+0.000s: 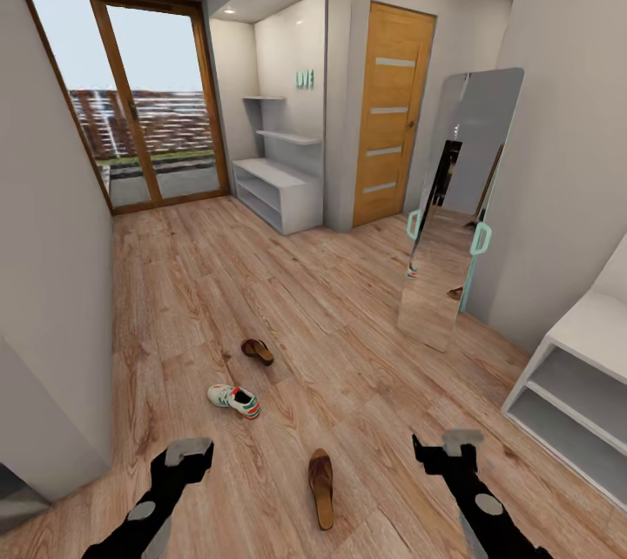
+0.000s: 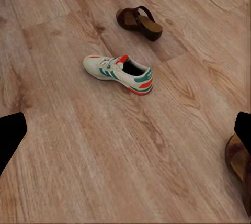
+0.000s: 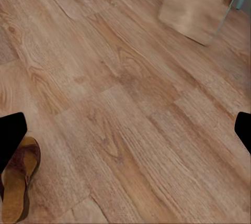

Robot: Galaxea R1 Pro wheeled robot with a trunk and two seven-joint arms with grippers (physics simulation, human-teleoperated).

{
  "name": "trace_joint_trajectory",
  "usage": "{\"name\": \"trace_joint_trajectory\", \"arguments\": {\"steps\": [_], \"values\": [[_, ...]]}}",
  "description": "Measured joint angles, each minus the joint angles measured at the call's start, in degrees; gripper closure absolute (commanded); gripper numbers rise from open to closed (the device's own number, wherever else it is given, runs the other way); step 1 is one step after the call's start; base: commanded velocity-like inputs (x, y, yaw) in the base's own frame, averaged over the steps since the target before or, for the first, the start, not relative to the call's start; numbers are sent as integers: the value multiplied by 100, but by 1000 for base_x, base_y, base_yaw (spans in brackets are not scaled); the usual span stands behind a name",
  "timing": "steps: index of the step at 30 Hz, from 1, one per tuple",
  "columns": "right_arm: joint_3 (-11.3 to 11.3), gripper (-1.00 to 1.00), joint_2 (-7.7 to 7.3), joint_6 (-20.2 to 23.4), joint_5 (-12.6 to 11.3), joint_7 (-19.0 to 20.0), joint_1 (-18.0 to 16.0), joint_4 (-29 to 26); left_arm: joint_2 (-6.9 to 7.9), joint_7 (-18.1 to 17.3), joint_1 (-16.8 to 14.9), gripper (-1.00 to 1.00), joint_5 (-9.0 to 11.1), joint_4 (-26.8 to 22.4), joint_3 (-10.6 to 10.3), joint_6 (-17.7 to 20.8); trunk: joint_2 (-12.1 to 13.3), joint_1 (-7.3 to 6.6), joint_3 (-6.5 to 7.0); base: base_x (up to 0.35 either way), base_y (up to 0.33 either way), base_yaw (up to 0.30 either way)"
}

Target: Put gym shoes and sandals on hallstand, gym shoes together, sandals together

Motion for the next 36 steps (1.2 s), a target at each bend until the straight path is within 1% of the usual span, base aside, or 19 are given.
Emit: {"name": "trace_joint_trajectory", "arguments": {"steps": [3, 4, 5, 10, 14, 18, 24, 29, 36], "values": [[-1, -100, 1, 345, -3, -1, -240, -4, 9, 6, -83, -100, -13, 1, 0, 163, 0, 0, -1, 0, 0, 0], [1, -100, 2, 558, -1, 1, -355, -4, 22, 11, -98, -100, -13, -2, 2, 239, 0, 0, -1, 0, 0, 0], [6, -100, 2, 640, 0, 15, -403, 0, 27, 13, -101, -100, -15, -24, -5, 267, 0, 0, -1, 0, 0, 0], [12, -100, -3, 716, 2, 40, -456, 130, 32, 16, -103, -100, -28, -41, -20, 284, 0, 0, -2, 0, 0, 0], [10, -100, -5, 707, -3, 46, -472, 461, 32, 16, -104, -100, -29, -47, -26, 290, 0, 0, -2, 18, 2, 0], [7, -100, -6, 557, -9, 45, -478, 885, 35, -1, -104, -100, -12, -51, -21, 295, 0, -1, -2, 122, 63, 0], [7, -100, -6, -5, -12, 49, -482, 1327, 27, -11, -104, -100, -14, -37, -23, 297, 0, -2, -2, 201, 124, 0], [11, -100, -1, -382, -13, 50, -482, 1463, 23, -14, -104, -100, -24, -32, -32, 297, 0, -1, -2, 102, 52, 0], [1, -100, -1, -552, -17, 11, -483, 1514, 21, -15, -104, -100, -29, -54, -47, 297, 0, 0, -2, 27, 14, 0]]}}
